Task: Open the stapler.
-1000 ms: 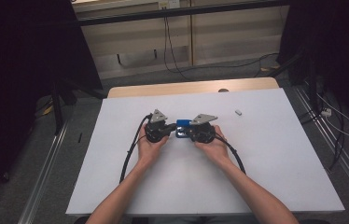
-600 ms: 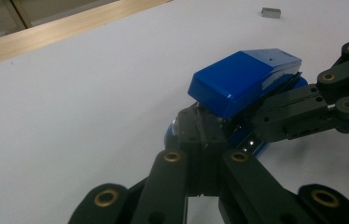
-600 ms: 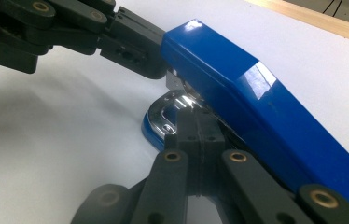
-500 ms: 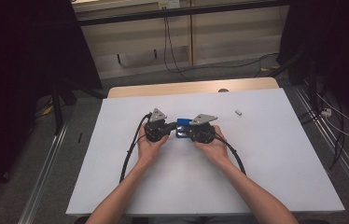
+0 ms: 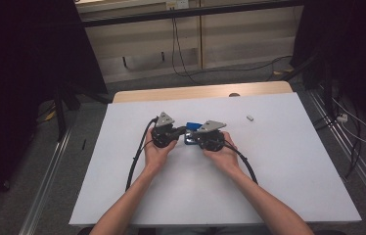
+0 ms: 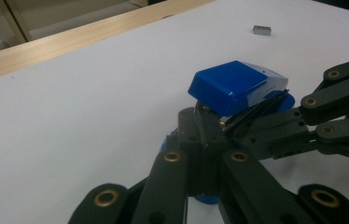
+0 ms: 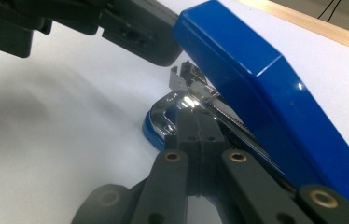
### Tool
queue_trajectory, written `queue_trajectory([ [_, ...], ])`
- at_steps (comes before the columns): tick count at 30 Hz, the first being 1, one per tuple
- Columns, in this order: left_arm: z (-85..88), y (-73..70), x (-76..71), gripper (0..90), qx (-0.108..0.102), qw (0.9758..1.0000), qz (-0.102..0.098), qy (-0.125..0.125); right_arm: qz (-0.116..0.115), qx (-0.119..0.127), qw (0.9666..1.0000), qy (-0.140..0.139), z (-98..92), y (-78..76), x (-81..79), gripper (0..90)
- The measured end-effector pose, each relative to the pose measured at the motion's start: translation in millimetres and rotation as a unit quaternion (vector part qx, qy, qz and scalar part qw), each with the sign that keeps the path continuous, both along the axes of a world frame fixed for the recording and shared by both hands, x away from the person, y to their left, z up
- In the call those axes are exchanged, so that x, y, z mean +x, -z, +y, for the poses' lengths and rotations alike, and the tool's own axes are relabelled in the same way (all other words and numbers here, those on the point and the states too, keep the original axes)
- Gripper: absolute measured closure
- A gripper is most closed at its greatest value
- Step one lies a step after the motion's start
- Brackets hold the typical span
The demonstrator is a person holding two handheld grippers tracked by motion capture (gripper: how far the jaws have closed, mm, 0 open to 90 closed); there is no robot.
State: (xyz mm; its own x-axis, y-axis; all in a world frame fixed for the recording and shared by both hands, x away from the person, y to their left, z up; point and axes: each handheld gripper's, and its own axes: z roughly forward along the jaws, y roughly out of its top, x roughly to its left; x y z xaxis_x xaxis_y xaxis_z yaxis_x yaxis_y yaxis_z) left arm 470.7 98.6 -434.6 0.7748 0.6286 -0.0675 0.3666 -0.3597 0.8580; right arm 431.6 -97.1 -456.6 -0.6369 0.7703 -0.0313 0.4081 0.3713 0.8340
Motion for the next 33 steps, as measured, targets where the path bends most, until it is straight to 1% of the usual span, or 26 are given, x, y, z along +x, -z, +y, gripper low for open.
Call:
queue_trajectory([
  [2, -0.2, -0.7, -0.3, 90.0, -0.005, 1.0, -0.001, 0.0, -0.006, -0.004, 1.0, 0.004, 0.7, 0.0, -0.8, 90.0],
  [5, -0.4, -1.0, -0.5, 90.0, -0.008, 1.0, -0.002, -0.001, -0.015, 0.006, 0.9999, 0.002, 2.2, -1.9, -2.0, 90.0],
  [8, -0.4, -1.4, -0.6, 90.0, -0.008, 1.0, -0.002, -0.001, -0.018, 0.008, 0.9998, 0.0, 3.8, -3.5, -2.8, 90.0],
  [11, -0.8, -2.4, -1.0, 90.0, -0.007, 1.0, -0.005, -0.001, -0.02, 0.01, 0.9997, 0.005, 3.8, -3.7, -2.8, 90.0],
  [17, -1.4, -4.0, -1.0, 90.0, -0.013, 0.9999, -0.004, -0.001, -0.029, 0.02, 0.9992, 0.017, 3.9, -6.4, -1.3, 90.0],
  [22, -2.4, -7.1, -1.2, 90.0, -0.021, 0.9998, -0.005, 0.002, -0.033, 0.019, 0.999, 0.024, 6.2, -7.1, 0.8, 90.0],
  [25, -2.4, -7.7, -1.3, 90.0, -0.023, 0.9997, -0.004, 0.003, -0.04, 0.018, 0.9986, 0.031, 7.1, -7.5, 1.3, 90.0],
  [28, -1.7, -7.3, -1.0, 90.0, -0.026, 0.9997, -0.002, 0.004, -0.043, 0.017, 0.9982, 0.039, 7.1, -7.0, 1.3, 90.0],
  [33, -1.5, -5.1, 0.2, 90.0, -0.028, 0.9996, 0.004, 0.001, -0.045, 0.017, 0.9979, 0.042, 7.7, -6.5, 0.7, 90.0],
])
